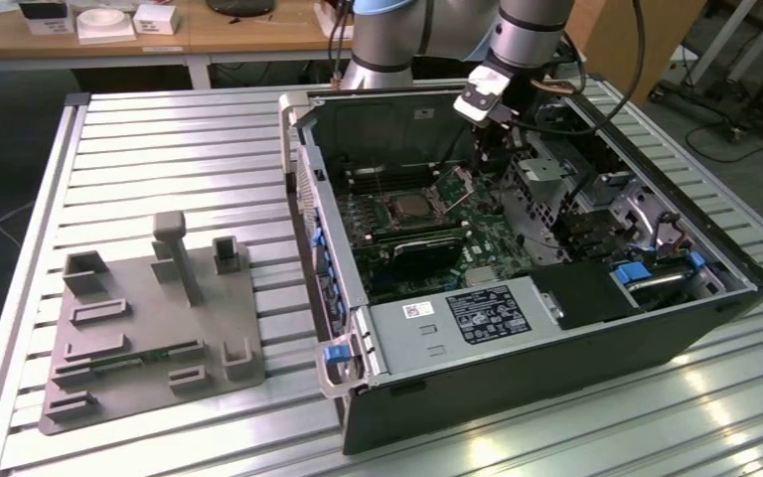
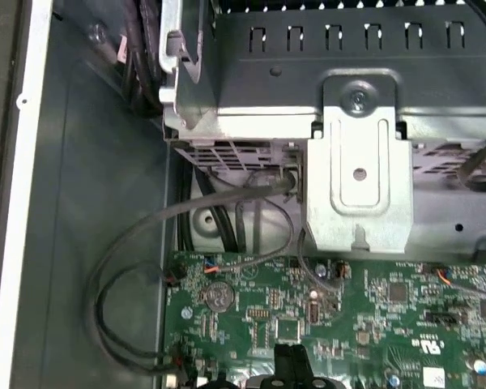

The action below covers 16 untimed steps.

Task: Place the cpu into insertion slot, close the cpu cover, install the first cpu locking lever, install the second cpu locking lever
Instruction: 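Close the cpu cover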

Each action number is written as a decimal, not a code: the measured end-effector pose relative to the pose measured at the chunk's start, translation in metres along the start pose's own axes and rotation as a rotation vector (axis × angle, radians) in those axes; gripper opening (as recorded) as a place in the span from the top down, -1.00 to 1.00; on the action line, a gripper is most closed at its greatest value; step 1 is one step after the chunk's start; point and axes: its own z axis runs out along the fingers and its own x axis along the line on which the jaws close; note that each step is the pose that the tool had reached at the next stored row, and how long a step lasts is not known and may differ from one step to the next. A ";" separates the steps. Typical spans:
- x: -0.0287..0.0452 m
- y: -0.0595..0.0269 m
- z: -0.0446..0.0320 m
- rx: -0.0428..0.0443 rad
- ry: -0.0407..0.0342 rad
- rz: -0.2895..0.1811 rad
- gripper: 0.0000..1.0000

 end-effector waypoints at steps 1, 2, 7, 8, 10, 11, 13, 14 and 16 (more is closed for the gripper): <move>0.0000 0.0010 0.0007 0.0002 -0.0001 0.000 0.80; -0.0001 0.0014 0.0016 0.0007 0.0000 0.000 0.80; -0.0002 0.0025 0.0073 0.0161 0.0003 0.001 0.80; -0.0003 0.0034 0.0088 0.0188 0.0003 0.001 0.80; -0.0004 0.0054 0.0120 0.0224 0.0002 0.001 0.80; -0.0005 0.0063 0.0138 0.0239 0.0004 0.001 0.80; -0.0006 0.0070 0.0175 0.0283 0.0004 0.001 0.80; -0.0007 0.0069 0.0192 0.0312 0.0006 0.001 0.80; -0.0007 0.0068 0.0212 0.0356 0.0006 0.001 0.80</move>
